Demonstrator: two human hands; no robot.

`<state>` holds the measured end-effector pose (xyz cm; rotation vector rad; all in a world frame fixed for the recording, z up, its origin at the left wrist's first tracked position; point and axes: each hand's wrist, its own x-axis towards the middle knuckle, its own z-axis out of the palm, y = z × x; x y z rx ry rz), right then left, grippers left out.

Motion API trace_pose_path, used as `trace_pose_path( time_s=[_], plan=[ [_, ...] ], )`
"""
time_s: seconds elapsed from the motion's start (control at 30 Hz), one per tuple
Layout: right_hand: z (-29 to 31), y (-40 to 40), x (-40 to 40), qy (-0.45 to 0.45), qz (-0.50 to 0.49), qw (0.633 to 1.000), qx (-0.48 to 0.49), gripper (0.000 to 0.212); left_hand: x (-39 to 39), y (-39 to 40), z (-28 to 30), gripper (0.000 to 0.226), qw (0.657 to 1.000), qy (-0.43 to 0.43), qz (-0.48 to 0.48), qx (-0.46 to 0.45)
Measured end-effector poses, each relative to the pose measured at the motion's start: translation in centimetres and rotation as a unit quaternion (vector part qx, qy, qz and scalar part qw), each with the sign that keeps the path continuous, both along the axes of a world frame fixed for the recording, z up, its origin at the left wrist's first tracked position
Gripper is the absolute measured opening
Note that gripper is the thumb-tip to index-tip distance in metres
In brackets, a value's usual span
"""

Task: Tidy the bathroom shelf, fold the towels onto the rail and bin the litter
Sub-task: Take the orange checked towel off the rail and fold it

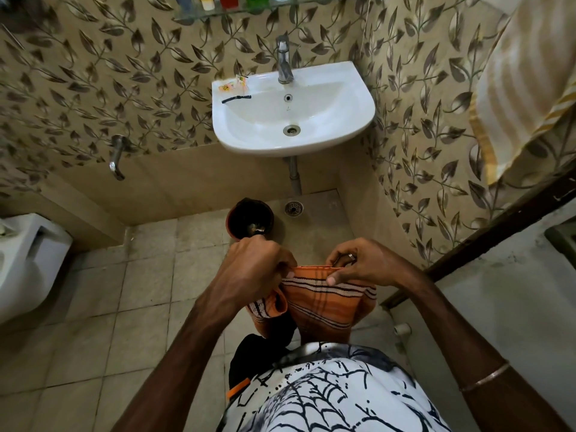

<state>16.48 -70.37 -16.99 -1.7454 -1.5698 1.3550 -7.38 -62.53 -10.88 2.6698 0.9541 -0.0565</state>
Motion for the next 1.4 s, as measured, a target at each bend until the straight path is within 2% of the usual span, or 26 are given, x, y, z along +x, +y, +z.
trace_pose_path(
  time_s=[0.2, 0.37, 0.47, 0.53, 0.6, 0.67, 0.73, 0.8, 0.87, 0.93, 1.03, 1.13, 1.27, 1.4],
  plan=[
    [0.1, 0.3, 0.0, 0.001, -0.024, 0.999, 0.025, 0.022, -0.7, 0.5, -0.1, 0.021, 1.0, 0.006, 0.013, -0.006],
    [0.4, 0.6, -0.8, -0.04, -0.064, 0.996, 0.055, 0.02, -0.9, 0.5, -0.3, 0.02, 1.0, 0.003, 0.022, -0.002],
    [1.0, 0.4, -1.2, -0.064, -0.06, 0.993, 0.074, 0.018, -1.0, 0.8, -0.4, 0.024, 0.998, 0.033, 0.04, 0.02],
    [1.5, 0.2, -1.5, -0.069, -0.057, 0.992, 0.086, 0.018, -0.9, 0.9, -0.7, 0.043, 0.998, 0.041, 0.055, 0.002],
    [2.0, 0.1, -1.9, -0.068, -0.047, 0.992, 0.097, 0.017, -0.2, 0.5, -1.0, 0.08, 0.997, 0.023, 0.064, -0.044],
    [2.5, 0.2, -2.6, -0.074, -0.029, 0.991, 0.112, 0.016, 1.2, -0.2, -1.4, 0.097, 0.996, 0.018, 0.052, -0.064],
    [2.7, 0.3, -3.1, -0.082, -0.018, 0.988, 0.128, 0.014, 2.3, -0.7, -1.9, 0.085, 0.998, 0.016, 0.024, -0.054],
    [2.8, 0.4, -3.1, -0.091, -0.021, 0.986, 0.135, 0.014, 2.5, -0.8, -1.8, 0.051, 0.999, -0.006, 0.013, -0.035],
    [2.7, 0.4, -2.6, -0.081, -0.029, 0.99, 0.115, 0.017, 2.2, -0.7, -1.4, 0.026, 0.999, -0.033, 0.009, -0.023],
    [2.4, 0.3, -2.1, -0.054, -0.017, 0.996, 0.075, 0.021, 2.0, -0.8, -1.0, 0.015, 0.999, -0.037, -0.005, -0.009],
    [1.8, 0.3, -1.5, -0.037, 0.019, 0.999, 0.015, 0.028, 2.0, -0.8, -0.7, 0.016, 0.999, -0.018, -0.024, 0.017],
    [1.4, 0.1, -0.6, -0.036, 0.034, 0.999, -0.006, 0.03, 1.3, -0.5, -0.4, 0.017, 0.999, -0.019, -0.033, 0.007],
    [0.9, 0.0, 0.4, -0.022, 0.001, 1.0, -0.017, 0.032, 0.1, 0.1, -0.1, 0.017, 0.999, -0.032, -0.021, 0.016],
    [0.8, 0.2, 0.7, -0.032, -0.024, 0.999, 0.004, 0.024, -0.7, 0.4, -0.1, 0.016, 0.999, -0.037, -0.01, 0.021]
  ],
)
